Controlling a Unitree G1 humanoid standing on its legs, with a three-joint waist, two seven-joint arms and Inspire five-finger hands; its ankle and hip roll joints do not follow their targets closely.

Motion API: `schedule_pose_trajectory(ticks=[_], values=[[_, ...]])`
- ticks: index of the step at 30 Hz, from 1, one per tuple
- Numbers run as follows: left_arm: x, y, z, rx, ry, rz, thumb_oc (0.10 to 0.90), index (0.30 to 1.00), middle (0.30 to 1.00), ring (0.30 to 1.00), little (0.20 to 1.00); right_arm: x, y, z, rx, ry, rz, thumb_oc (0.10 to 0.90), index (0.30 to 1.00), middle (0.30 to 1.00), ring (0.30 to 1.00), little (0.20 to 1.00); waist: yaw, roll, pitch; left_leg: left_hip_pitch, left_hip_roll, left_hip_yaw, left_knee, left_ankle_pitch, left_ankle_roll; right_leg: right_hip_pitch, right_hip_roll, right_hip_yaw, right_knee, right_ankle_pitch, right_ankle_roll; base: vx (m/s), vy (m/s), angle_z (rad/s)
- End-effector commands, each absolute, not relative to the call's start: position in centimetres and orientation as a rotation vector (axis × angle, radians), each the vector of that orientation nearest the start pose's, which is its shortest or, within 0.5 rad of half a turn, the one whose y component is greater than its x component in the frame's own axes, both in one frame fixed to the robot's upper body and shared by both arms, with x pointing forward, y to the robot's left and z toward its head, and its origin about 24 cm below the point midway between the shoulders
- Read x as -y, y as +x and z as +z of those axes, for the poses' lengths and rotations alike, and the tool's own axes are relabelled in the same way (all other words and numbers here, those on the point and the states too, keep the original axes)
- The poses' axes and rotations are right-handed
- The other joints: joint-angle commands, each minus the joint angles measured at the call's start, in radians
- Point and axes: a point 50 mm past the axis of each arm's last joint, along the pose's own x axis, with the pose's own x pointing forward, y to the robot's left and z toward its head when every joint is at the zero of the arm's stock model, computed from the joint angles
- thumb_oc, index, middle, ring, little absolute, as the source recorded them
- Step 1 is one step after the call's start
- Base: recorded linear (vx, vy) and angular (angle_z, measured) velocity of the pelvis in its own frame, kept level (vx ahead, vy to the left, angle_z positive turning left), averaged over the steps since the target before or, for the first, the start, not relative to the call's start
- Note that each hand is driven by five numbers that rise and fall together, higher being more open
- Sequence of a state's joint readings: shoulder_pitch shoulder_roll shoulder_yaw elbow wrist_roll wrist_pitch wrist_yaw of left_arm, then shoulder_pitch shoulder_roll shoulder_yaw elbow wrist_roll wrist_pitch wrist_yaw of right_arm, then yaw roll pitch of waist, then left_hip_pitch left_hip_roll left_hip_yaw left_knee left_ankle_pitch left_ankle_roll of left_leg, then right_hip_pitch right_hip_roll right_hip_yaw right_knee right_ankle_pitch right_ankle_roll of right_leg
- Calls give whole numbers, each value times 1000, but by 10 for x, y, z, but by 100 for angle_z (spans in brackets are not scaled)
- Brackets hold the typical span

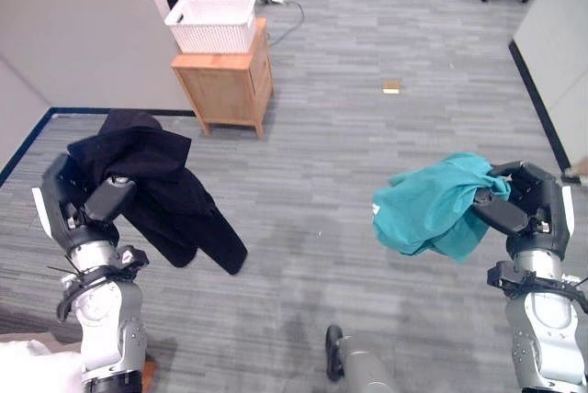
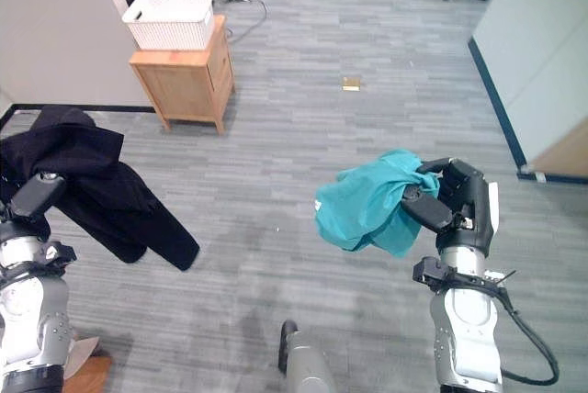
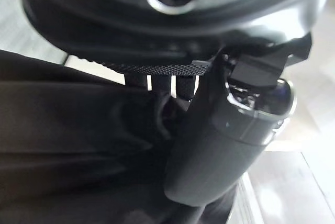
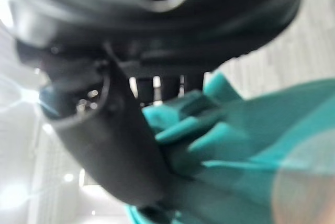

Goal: Pick up bed clothes into laundry basket.

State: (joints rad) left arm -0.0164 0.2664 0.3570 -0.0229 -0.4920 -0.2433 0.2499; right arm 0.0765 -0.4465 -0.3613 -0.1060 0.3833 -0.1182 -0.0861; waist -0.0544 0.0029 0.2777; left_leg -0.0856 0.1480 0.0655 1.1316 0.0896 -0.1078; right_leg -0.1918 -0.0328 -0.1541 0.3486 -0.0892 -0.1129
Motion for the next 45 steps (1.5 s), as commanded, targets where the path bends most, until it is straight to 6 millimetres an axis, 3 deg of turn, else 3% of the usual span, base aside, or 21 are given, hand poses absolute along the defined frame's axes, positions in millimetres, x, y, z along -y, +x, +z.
schedule_pose_trajectory(ticks=[1, 3, 6, 7, 10, 12, 15, 16, 17, 20, 21, 22, 25, 27, 30, 35, 37, 38, 39, 41, 45], values=[[-319, 213, 178, 755, -141, 548, 400, 300, 300, 300, 300, 296, 224, 204, 694, -156, -309, 400, 300, 300, 300, 300, 22, -80, -53, -133, -45, 27, -119, -34, 5, 232, -52, 52, -265, 47, 97, 231, -180, 1], [-319, 214, 174, 737, -157, 551, 400, 300, 300, 300, 300, 296, 225, 205, 694, -154, -308, 400, 300, 300, 300, 300, 33, -86, -51, -177, -68, 27, -126, -44, 9, 252, -52, 55, -269, 43, 97, 319, -175, -1], [-325, 213, 170, 718, -158, 584, 400, 300, 300, 300, 300, 295, 224, 207, 701, -162, -305, 400, 300, 300, 300, 300, 63, -81, -69, -241, -82, 40, -328, -45, 12, 310, -40, 48, -278, 2, 104, 530, -109, -16], [-327, 211, 173, 726, -144, 586, 400, 300, 300, 300, 300, 296, 224, 208, 706, -172, -308, 400, 300, 300, 300, 300, 67, -62, -74, -255, -43, 65, -484, -33, 19, 332, -16, 36, -276, -26, 111, 383, -17, -26], [-329, 211, 173, 705, -96, 589, 400, 300, 300, 300, 300, 291, 231, 211, 690, -226, -264, 400, 300, 300, 300, 300, 118, -42, -105, -173, -90, 72, -1035, 66, 27, 415, 12, 59, -281, -87, 134, 786, 29, -22], [-331, 211, 174, 703, -83, 597, 400, 300, 300, 300, 300, 289, 233, 211, 684, -224, -251, 400, 300, 300, 300, 300, 123, -44, -110, -164, -90, 87, -1071, 80, 27, 444, 14, 58, -280, -104, 136, 387, -14, -23], [-336, 205, 174, 688, -26, 610, 400, 300, 300, 300, 300, 285, 236, 207, 669, -209, -222, 400, 300, 300, 300, 300, 137, -60, -153, -97, -115, 130, -1074, 57, 67, 460, -32, 26, -157, -95, 185, 560, 75, -40], [-336, 205, 176, 687, -8, 610, 400, 300, 300, 300, 300, 284, 236, 206, 670, -205, -222, 400, 300, 300, 300, 300, 144, -70, -158, -75, -134, 144, -1070, 35, 89, 421, -61, 17, -21, -17, 227, 409, 137, -42], [-337, 206, 176, 681, 1, 622, 400, 300, 300, 300, 300, 277, 240, 206, 672, -203, -199, 400, 300, 300, 300, 300, 134, -64, -143, -6, -145, 163, -1064, -20, 119, 316, -125, -10, 197, 178, 300, 381, 156, -26], [-336, 208, 181, 706, -10, 613, 400, 300, 300, 300, 300, 268, 245, 207, 673, -196, -160, 400, 300, 300, 300, 300, 125, -51, -120, 42, -137, 178, -1060, -50, 149, 222, -148, 7, 327, 216, 302, 351, 108, -14], [-336, 209, 182, 701, 1, 611, 400, 300, 300, 300, 300, 266, 249, 205, 661, -199, -158, 400, 300, 300, 300, 300, 121, -32, -111, 98, -139, 178, -1064, -94, 168, 145, -198, -38, 398, 195, 281, 631, 75, 31], [-335, 211, 185, 708, -1, 600, 400, 300, 300, 300, 300, 264, 251, 205, 659, -189, -146, 400, 300, 300, 300, 300, 119, -20, -109, 147, -134, 185, -1075, -119, 160, 75, -273, -91, 336, 155, 256, 692, 6, 33], [-335, 213, 187, 718, -18, 592, 400, 300, 300, 300, 300, 268, 251, 203, 646, -178, -157, 400, 300, 300, 300, 300, 96, -20, -100, 185, -139, 152, -1091, -139, 141, 64, -276, -94, 229, 117, 248, 386, -140, 17], [-336, 216, 185, 708, -32, 581, 400, 300, 300, 300, 300, 277, 248, 199, 625, -168, -189, 400, 300, 300, 300, 300, 56, -35, -99, 225, -146, 92, -1094, -188, 110, 54, -200, 23, -85, 89, 259, 408, -270, 79], [-331, 224, 183, 697, -56, 547, 400, 300, 300, 300, 300, 282, 243, 199, 628, -177, -204, 400, 300, 300, 300, 300, 20, -48, -108, 269, -145, 43, -1092, -236, 86, 41, -166, 134, -297, 153, 290, 376, -211, 71], [-325, 232, 175, 645, -25, 503, 400, 300, 300, 300, 300, 285, 242, 202, 629, -202, -206, 400, 300, 300, 300, 300, -4, -53, -129, 299, -123, -13, -1037, -251, 58, 29, -159, 144, -287, 186, 297, 334, -275, 85], [-324, 233, 169, 635, -63, 495, 400, 300, 300, 300, 300, 284, 243, 206, 643, -204, -185, 400, 300, 300, 300, 300, -12, -51, -129, 290, -103, -21, -970, -222, 41, 40, -145, 148, -257, 190, 279, 228, -302, 23], [-324, 235, 165, 628, -97, 496, 400, 300, 300, 300, 300, 283, 246, 210, 657, -200, -172, 400, 300, 300, 300, 300, -7, -52, -129, 240, -79, -43, -816, -123, 23, 81, -118, 141, -258, 162, 239, 168, -253, 3], [-324, 235, 165, 628, -97, 496, 400, 300, 300, 300, 300, 283, 246, 210, 656, -200, -172, 400, 300, 300, 300, 300, -11, -47, -129, 237, -73, -49, -804, -135, 22, 87, -114, 136, -259, 154, 240, 234, -417, 18], [-323, 237, 165, 635, -151, 493, 400, 300, 300, 300, 300, 287, 245, 215, 672, -205, -183, 400, 300, 300, 300, 300, -1, -77, -107, 105, -40, -31, -528, -12, 11, 187, -88, 115, -291, 114, 176, 226, -512, 24], [-320, 243, 169, 649, -193, 474, 400, 300, 300, 300, 300, 298, 242, 215, 663, -213, -242, 400, 300, 300, 300, 300, -13, -89, -90, 33, 61, 80, -478, 21, 3, 253, -67, 79, -319, 88, 145, 141, -266, 26]])
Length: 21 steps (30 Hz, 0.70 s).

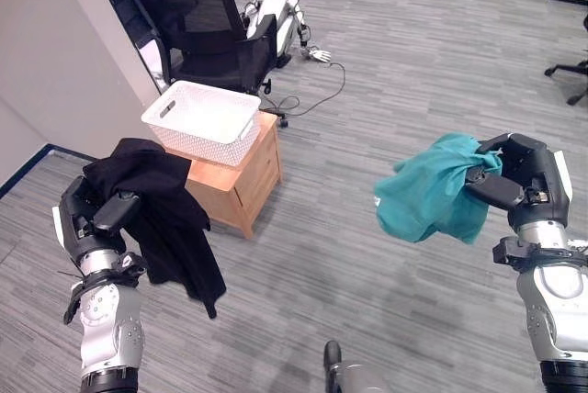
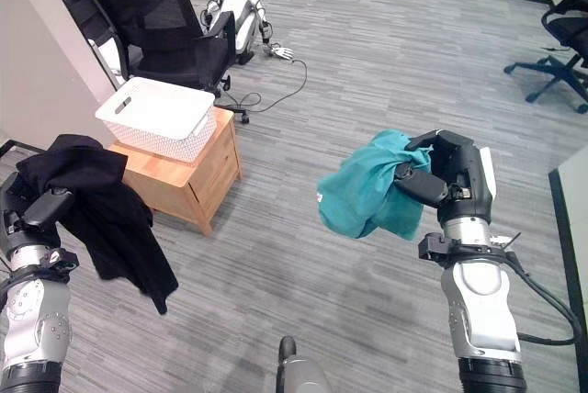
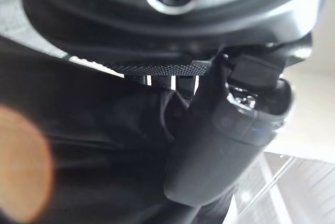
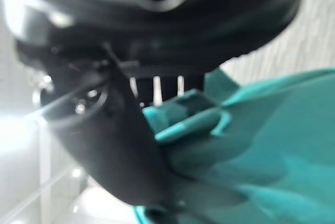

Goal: Pick up bed clothes into laundry basket.

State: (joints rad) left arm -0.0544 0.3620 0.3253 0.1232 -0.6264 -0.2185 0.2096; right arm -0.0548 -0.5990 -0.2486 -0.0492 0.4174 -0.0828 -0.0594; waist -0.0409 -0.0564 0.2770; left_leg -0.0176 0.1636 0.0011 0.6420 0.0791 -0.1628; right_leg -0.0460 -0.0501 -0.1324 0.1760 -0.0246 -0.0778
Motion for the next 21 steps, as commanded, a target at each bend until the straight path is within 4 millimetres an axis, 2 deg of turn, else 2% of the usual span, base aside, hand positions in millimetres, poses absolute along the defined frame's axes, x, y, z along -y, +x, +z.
schedule_pose_trajectory(ticks=[1, 3, 4, 5, 7, 9, 10, 11, 14, 16, 21], values=[[-318, 245, 170, 651, -205, 463, 400, 300, 300, 300, 300, 303, 238, 214, 659, -218, -265, 400, 300, 300, 300, 300, -38, -26, -94, -31, 107, 212, -66, 52, 51, 122, -50, 31, -152, 12, 109, 218, -138, 48], [-317, 248, 170, 644, -203, 455, 400, 300, 300, 300, 300, 308, 234, 210, 645, -216, -288, 400, 300, 300, 300, 300, -40, -19, -103, -32, 119, 246, -185, 52, 42, 142, -48, 18, -156, -10, 115, 221, -49, 59], [-317, 249, 170, 639, -197, 455, 400, 300, 300, 300, 300, 309, 233, 209, 639, -220, -295, 400, 300, 300, 300, 300, -39, -13, -107, -41, 106, 249, -262, 47, 41, 145, -47, 11, -151, -20, 121, 266, 22, 52], [-317, 249, 170, 637, -182, 462, 400, 300, 300, 300, 300, 310, 233, 207, 627, -232, -293, 400, 300, 300, 300, 300, -32, -4, -110, -57, 84, 224, -360, 56, 33, 154, -45, 11, -146, -36, 128, 201, 23, 29], [-318, 249, 169, 634, -182, 469, 400, 300, 300, 300, 300, 309, 234, 206, 623, -235, -292, 400, 300, 300, 300, 300, -29, -1, -111, -62, 70, 210, -420, 70, 27, 159, -46, 9, -144, -45, 131, 150, 23, 0], [-321, 247, 170, 638, -172, 483, 400, 300, 300, 300, 300, 307, 237, 204, 612, -227, -281, 400, 300, 300, 300, 300, -10, 4, -113, -66, 39, 164, -474, 68, 26, 174, -43, 16, -143, -54, 135, 201, 21, -21], [-325, 244, 170, 636, -160, 499, 400, 300, 300, 300, 300, 303, 241, 204, 614, -202, -257, 400, 300, 300, 300, 300, 2, 4, -114, -53, 13, 115, -487, 57, 28, 185, -44, 29, -144, -57, 136, 172, 23, -21], [-326, 244, 170, 637, -158, 501, 400, 300, 300, 300, 300, 302, 242, 204, 614, -200, -255, 400, 300, 300, 300, 300, 1, 2, -112, -50, 13, 116, -485, 54, 28, 189, -45, 30, -145, -58, 136, 168, 40, -47], [-326, 240, 171, 643, -152, 505, 400, 300, 300, 300, 300, 297, 244, 201, 623, -167, -241, 400, 300, 300, 300, 300, 19, 11, -120, -19, -23, 46, -535, 19, 41, 190, -47, 41, -147, -56, 143, 143, 79, -58], [-324, 241, 171, 640, -143, 498, 400, 300, 300, 300, 300, 298, 242, 200, 632, -167, -273, 400, 300, 300, 300, 300, 9, 27, -135, 22, -49, 48, -617, 7, 57, 180, -50, 48, -144, -54, 156, 152, 154, -27], [-319, 244, 180, 665, -112, 464, 400, 300, 300, 300, 300, 292, 243, 194, 620, -157, -263, 400, 300, 300, 300, 300, 0, 34, -142, 59, -70, 92, -674, -1, 76, 153, -78, 74, -151, -43, 180, 88, 138, -6]])
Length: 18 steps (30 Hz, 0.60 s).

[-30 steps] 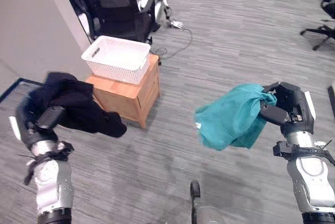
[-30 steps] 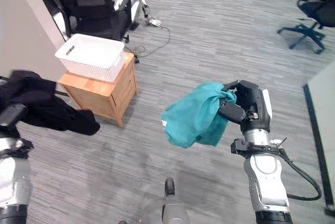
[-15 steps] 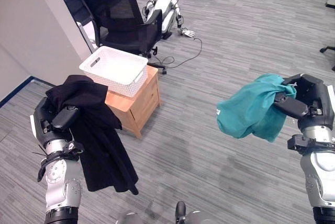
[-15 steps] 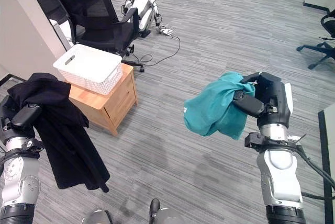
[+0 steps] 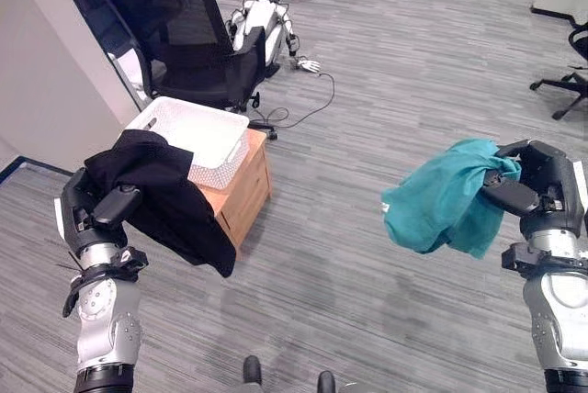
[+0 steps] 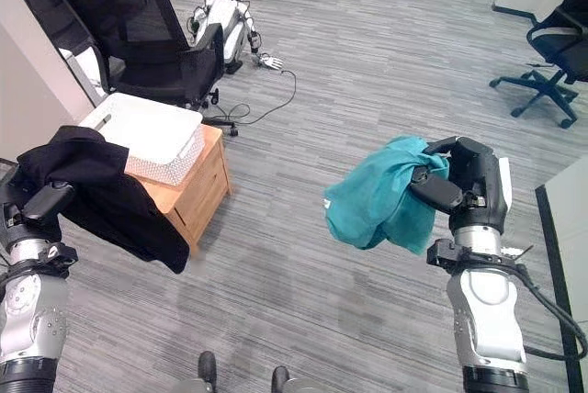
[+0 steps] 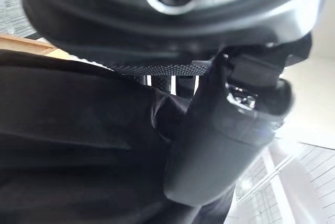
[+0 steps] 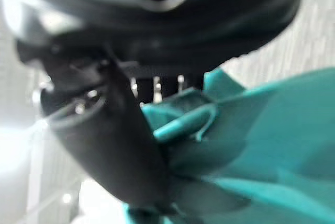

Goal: Pick up bed clothes into laundry basket.

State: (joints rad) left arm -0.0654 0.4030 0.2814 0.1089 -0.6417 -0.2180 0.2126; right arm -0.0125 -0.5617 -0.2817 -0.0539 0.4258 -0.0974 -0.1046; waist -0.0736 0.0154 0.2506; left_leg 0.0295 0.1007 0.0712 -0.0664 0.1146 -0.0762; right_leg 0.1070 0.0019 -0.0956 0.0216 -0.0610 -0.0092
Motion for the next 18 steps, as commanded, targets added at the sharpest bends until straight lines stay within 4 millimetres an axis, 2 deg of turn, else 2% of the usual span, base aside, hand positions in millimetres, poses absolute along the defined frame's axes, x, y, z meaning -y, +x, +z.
schedule_pose_trajectory(ticks=[1, 5, 6, 9, 14, 16, 18], values=[[-319, 244, 180, 665, -112, 464, 400, 300, 300, 300, 300, 292, 243, 194, 620, -157, -264, 400, 300, 300, 300, 300, 34, -38, -116, 12, -7, 23, 34, -37, -10, 0, -130, 38, 3, -6, 111, 56, 125, -19], [-315, 245, 178, 652, -92, 452, 400, 300, 300, 300, 300, 287, 244, 189, 604, -153, -250, 400, 300, 300, 300, 300, 28, -38, -113, 36, -19, 60, 0, -50, 3, -25, -145, 65, -5, 18, 131, 27, 91, -13], [-307, 242, 158, 562, -141, 391, 400, 300, 300, 300, 300, 285, 239, 173, 593, 3, -270, 400, 300, 300, 300, 300, 55, -81, -137, 41, -44, 165, 87, -167, 43, -24, -177, -112, 4, 39, 164, 30, 30, -11], [-305, 240, 153, 568, -215, 413, 400, 300, 300, 300, 300, 285, 240, 175, 607, 19, -283, 400, 300, 300, 300, 300, 60, -86, -141, 44, -36, 154, 89, -165, 35, 5, -167, -133, -29, 33, 154, 26, -20, 4], [-310, 235, 155, 579, -195, 440, 400, 300, 300, 300, 300, 281, 248, 185, 628, -4, -256, 400, 300, 300, 300, 300, 74, -88, -139, 38, -39, 136, 98, -172, 33, 17, -169, -145, -43, 36, 154, 33, 15, 6], [-313, 235, 162, 602, -171, 438, 400, 300, 300, 300, 300, 281, 254, 198, 657, -42, -229, 400, 300, 300, 300, 300, 92, -88, -135, 25, -48, 120, 111, -184, 40, 11, -183, -153, -16, 31, 159, 53, 73, 15], [-315, 235, 166, 612, -154, 439, 400, 300, 300, 300, 300, 280, 257, 203, 663, -52, -221, 400, 300, 300, 300, 300, 98, -86, -132, 18, -56, 110, 120, -193, 49, 3, -191, -151, 22, 25, 161, 54, 97, 23]])
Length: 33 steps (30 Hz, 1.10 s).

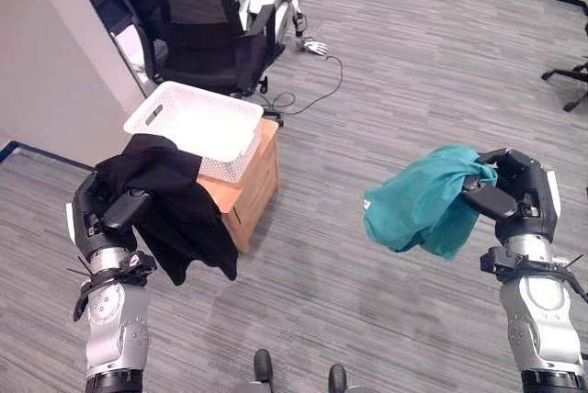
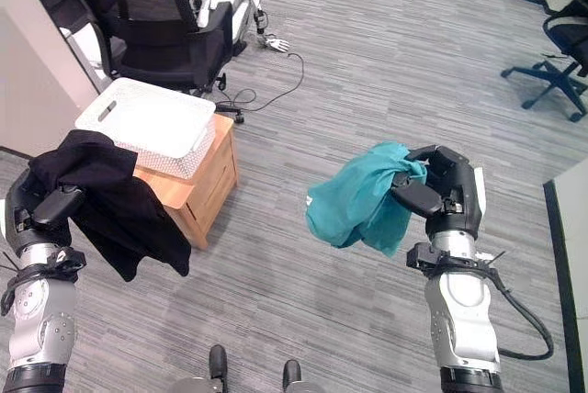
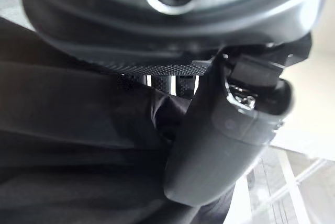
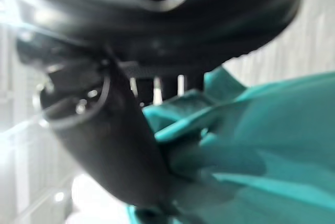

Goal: Pick up bed clothes into laundry basket.

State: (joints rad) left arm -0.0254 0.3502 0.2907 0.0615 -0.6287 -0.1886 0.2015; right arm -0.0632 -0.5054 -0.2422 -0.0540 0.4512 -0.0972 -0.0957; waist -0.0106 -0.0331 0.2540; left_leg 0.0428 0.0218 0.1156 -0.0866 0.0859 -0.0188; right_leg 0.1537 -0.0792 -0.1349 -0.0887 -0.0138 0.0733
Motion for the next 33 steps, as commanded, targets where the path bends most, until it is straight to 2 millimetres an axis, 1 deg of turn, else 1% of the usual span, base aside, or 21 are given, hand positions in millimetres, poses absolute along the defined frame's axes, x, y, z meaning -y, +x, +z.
schedule_pose_trajectory(ticks=[1, 2, 3, 5, 9, 10, 12, 13, 15, 17, 19, 20, 21, 22, 24, 26, 27, 28, 29, 32, 33], values=[[-317, 235, 171, 620, -132, 442, 400, 300, 300, 300, 300, 281, 259, 205, 659, -70, -211, 400, 300, 300, 300, 300, 43, -27, -129, 8, 13, 47, 143, -177, 8, -70, -129, -108, 227, -9, 85, 44, 98, 13], [-317, 236, 171, 621, -133, 442, 400, 300, 300, 300, 300, 281, 259, 205, 659, -70, -211, 400, 300, 300, 300, 300, 42, -28, -128, 5, 11, 46, 144, -177, 10, -78, -133, -106, 242, -15, 87, 130, 208, 16], [-319, 239, 170, 610, -128, 441, 400, 300, 300, 300, 300, 278, 261, 207, 658, -82, -191, 400, 300, 300, 300, 300, 38, -17, -114, 29, -9, 22, 143, -194, 32, -140, -157, -80, 415, 37, 103, 115, 180, 21], [-319, 240, 169, 598, -125, 441, 400, 300, 300, 300, 300, 276, 261, 206, 652, -99, -175, 400, 300, 300, 300, 300, 22, 1, -94, 49, -17, -3, 142, -195, 53, -204, -162, -34, 563, 117, 103, 104, 182, 39], [-318, 241, 166, 578, -111, 437, 400, 300, 300, 300, 300, 278, 257, 201, 623, -134, -183, 400, 300, 300, 300, 300, -4, 30, -66, 92, -13, -32, 138, -216, 66, -330, -124, 16, 712, 72, 91, 190, 92, 46], [-316, 240, 166, 585, -129, 433, 400, 300, 300, 300, 300, 283, 255, 195, 597, -128, -204, 400, 300, 300, 300, 300, -22, 32, -67, 129, -19, -44, 130, -230, 52, -379, -105, 11, 626, 12, 76, 365, -81, 27], [-316, 239, 164, 584, -138, 433, 400, 300, 300, 300, 300, 286, 252, 192, 588, -124, -212, 400, 300, 300, 300, 300, -40, 35, -70, 164, -17, -58, 121, -249, 39, -377, -87, -9, 522, -2, 69, 361, -88, 30], [-316, 239, 162, 578, -142, 434, 400, 300, 300, 300, 300, 289, 251, 189, 575, -125, -226, 400, 300, 300, 300, 300, -57, 31, -72, 201, -19, -72, 116, -264, 22, -388, -71, -22, 350, 11, 73, 340, -111, 38], [-316, 243, 166, 594, -151, 430, 400, 300, 300, 300, 300, 293, 249, 189, 571, -133, -247, 400, 300, 300, 300, 300, -92, 26, -80, 249, -7, -95, 101, -273, -8, -383, -33, -12, 163, 60, 88, 518, -190, 45], [-313, 246, 171, 614, -148, 425, 400, 300, 300, 300, 300, 295, 247, 190, 578, -151, -260, 400, 300, 300, 300, 300, -113, 24, -86, 274, 2, -104, 138, -272, -30, -370, -21, -13, 145, 91, 89, 388, -188, 69], [-309, 251, 165, 603, -181, 402, 400, 300, 300, 300, 300, 298, 244, 191, 575, -159, -256, 400, 300, 300, 300, 300, -131, 9, -91, 202, 17, -91, 391, -180, -87, -297, -11, 27, 159, 77, 44, 247, -247, 105], [-307, 252, 163, 605, -212, 397, 400, 300, 300, 300, 300, 301, 244, 195, 600, -161, -270, 400, 300, 300, 300, 300, -130, -8, -86, 113, 45, -57, 583, -68, -124, -240, -3, 42, 139, 65, 6, 290, -333, 110], [-305, 253, 165, 616, -230, 389, 400, 300, 300, 300, 300, 302, 244, 200, 625, -151, -275, 400, 300, 300, 300, 300, -114, -18, -75, 18, 49, -73, 724, -35, -138, -197, 2, 39, 122, 48, -19, 307, -393, 77], [-303, 253, 162, 616, -260, 400, 400, 300, 300, 300, 300, 304, 244, 206, 658, -131, -299, 400, 300, 300, 300, 300, -85, -42, -50, -85, 47, -66, 800, -40, -106, -136, 7, 47, 90, 33, -43, 283, -295, 20], [-304, 255, 154, 577, -279, 407, 400, 300, 300, 300, 300, 305, 245, 214, 679, -147, -311, 400, 300, 300, 300, 300, -65, -46, -60, -126, 143, 13, 621, -67, -93, -75, -6, 8, 43, 23, -27, 316, -144, -4], [-305, 255, 152, 566, -272, 408, 400, 300, 300, 300, 300, 306, 245, 217, 687, -163, -313, 400, 300, 300, 300, 300, -62, -41, -68, -112, 158, 27, 516, -77, -91, -66, -7, 6, 31, 20, -16, 275, 47, 11], [-307, 255, 151, 548, -251, 413, 400, 300, 300, 300, 300, 305, 247, 224, 695, -205, -308, 400, 300, 300, 300, 300, -51, -26, -81, -85, 151, -1, 297, -69, -92, -45, -6, 21, 22, 4, -2, 278, 91, 8], [-307, 256, 150, 548, -252, 414, 400, 300, 300, 300, 300, 305, 247, 224, 694, -207, -308, 400, 300, 300, 300, 300, -51, -27, -82, -76, 148, 1, 279, -61, -93, -44, -8, 20, 22, 3, -2, 306, 115, 5], [-309, 255, 152, 551, -242, 423, 400, 300, 300, 300, 300, 303, 249, 229, 710, -228, -299, 400, 300, 300, 300, 300, -45, -14, -88, -72, 154, -35, 188, -12, -106, -35, -3, 27, 26, -12, 3, 171, 57, -4], [-311, 253, 153, 556, -228, 422, 400, 300, 300, 300, 300, 303, 251, 230, 690, -251, -289, 400, 300, 300, 300, 300, -53, -9, -102, -37, 151, -41, 161, -22, -110, -14, -6, 37, 34, -25, 1, 235, 94, -18], [-312, 253, 155, 562, -226, 422, 400, 300, 300, 300, 300, 305, 252, 236, 712, -250, -292, 400, 300, 300, 300, 300, -48, -6, -122, 2, 133, -52, 95, -19, -108, -6, -3, 45, 22, -22, 6, 190, 101, -34]])
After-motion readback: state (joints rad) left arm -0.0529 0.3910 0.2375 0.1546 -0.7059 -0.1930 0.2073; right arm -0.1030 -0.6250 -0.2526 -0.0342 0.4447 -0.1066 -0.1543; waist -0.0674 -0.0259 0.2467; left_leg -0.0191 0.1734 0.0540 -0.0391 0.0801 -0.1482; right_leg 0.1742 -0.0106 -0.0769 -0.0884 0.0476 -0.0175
